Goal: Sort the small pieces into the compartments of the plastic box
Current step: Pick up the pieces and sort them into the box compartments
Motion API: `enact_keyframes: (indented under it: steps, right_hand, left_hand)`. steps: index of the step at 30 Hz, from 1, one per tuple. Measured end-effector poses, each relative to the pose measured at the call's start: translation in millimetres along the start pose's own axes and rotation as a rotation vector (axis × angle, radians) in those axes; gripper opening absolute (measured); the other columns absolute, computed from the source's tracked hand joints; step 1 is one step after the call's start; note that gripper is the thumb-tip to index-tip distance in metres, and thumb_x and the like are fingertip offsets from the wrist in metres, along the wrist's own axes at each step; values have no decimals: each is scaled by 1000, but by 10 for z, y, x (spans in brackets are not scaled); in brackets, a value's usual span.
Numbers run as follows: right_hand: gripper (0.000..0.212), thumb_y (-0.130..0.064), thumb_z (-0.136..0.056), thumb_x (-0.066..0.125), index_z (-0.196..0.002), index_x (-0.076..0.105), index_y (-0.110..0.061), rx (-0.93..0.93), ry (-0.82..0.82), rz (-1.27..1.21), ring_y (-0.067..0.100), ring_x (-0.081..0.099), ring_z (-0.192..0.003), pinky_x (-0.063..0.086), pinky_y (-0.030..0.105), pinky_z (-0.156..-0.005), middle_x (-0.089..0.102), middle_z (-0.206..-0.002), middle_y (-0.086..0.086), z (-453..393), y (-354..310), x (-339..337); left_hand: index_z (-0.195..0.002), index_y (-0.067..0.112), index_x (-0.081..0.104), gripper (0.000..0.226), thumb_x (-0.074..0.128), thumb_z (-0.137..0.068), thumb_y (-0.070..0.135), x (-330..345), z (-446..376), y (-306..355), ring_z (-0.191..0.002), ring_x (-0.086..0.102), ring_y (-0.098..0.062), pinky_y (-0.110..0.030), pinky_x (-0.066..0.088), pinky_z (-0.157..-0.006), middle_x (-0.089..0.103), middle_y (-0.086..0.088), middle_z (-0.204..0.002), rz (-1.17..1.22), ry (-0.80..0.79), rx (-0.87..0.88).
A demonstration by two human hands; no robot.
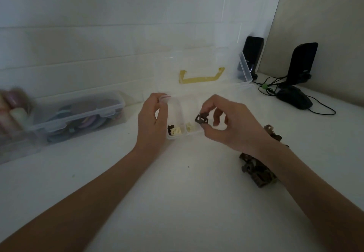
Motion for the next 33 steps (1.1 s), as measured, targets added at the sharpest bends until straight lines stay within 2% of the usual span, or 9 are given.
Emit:
enact_keyframes:
  steps: [6, 9, 11, 14, 20, 24, 28, 31, 33]
  right_hand:
    - [19, -33, -81, 56, -94, 46, -25, -21, -84, -104, 8, 47, -42, 33, 12, -45, 71, -89, -13, -144, -105, 154]
    - [20, -32, -90, 51, -103, 41, -20, -81, -205, 122, -1, 55, -53, 40, 16, -52, 71, -97, -7, -197, -135, 346]
    - [22, -33, -94, 44, -108, 38, -18, -145, -240, 272, 12, 60, -63, 48, 33, -61, 70, -95, -2, -216, -146, 441]
    - [23, -32, -95, 42, -109, 36, -16, -247, -221, 392, 20, 54, -55, 45, 33, -53, 67, -82, -2, -193, -143, 486]
    - [15, -30, -96, 42, -106, 33, -23, -58, -148, -56, 5, 49, -45, 37, 21, -50, 68, -95, -8, -130, -80, 295]
    - [21, -40, -96, 30, -108, 29, -23, -146, -241, 240, 13, 57, -55, 49, 36, -58, 68, -85, -2, -81, -164, 405]
    - [20, -35, -98, 34, -110, 29, -21, -211, -141, 350, 14, 46, -41, 42, 31, -43, 61, -69, -9, -61, -185, 406]
    - [21, -44, -94, 26, -107, 23, -28, -134, -137, 264, 18, 60, -52, 50, 35, -53, 72, -94, -1, -61, -155, 352]
    - [22, -44, -94, 27, -107, 25, -27, -113, -91, 206, 8, 53, -44, 51, 35, -53, 73, -98, -2, -60, -138, 309]
  left_hand:
    - [-91, 35, 58, 20, 43, -97, 22, 8, -6, 9, -93, 63, -12, -52, 53, -86, 64, 15, -97, 1, 12, -22]
    - [-98, 24, 59, 18, 43, -100, 18, 6, -1, 2, -92, 63, -13, -48, 53, -87, 64, 9, -97, -33, 3, 13]
    - [-100, 19, 59, 18, 42, -101, 15, 3, 1, 8, -85, 61, -9, -35, 53, -81, 64, 6, -94, -66, -10, 57]
    - [-101, 17, 59, 18, 42, -102, 13, -1, 2, 27, -77, 57, -1, -14, 43, -68, 62, 5, -91, -97, -11, 93]
    - [-98, 24, 58, 16, 43, -102, 19, 11, 1, -8, -96, 63, -19, -52, 52, -88, 65, 2, -102, -25, -12, -2]
    - [-103, 15, 58, 18, 40, -102, 16, 11, 12, 20, -100, 62, -18, -47, 52, -90, 64, 1, -104, -62, -27, 34]
    - [-102, 17, 58, 18, 40, -102, 15, 1, 18, 52, -88, 61, -7, -22, 52, -76, 64, 4, -99, -95, -22, 66]
    - [-102, 16, 58, 18, 41, -102, 15, 13, 11, 36, -98, 63, -20, -47, 52, -88, 64, 0, -103, -68, -33, 31]
    - [-101, 18, 58, 16, 42, -102, 18, 16, 8, 17, -99, 63, -22, -53, 51, -88, 64, 1, -104, -41, -30, 14]
Point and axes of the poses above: each hand's wrist, its own z-axis away from the middle knuckle, its own x-axis out of the palm, y = z × x, the point moved 3 cm from there along -z, towards the middle knuckle
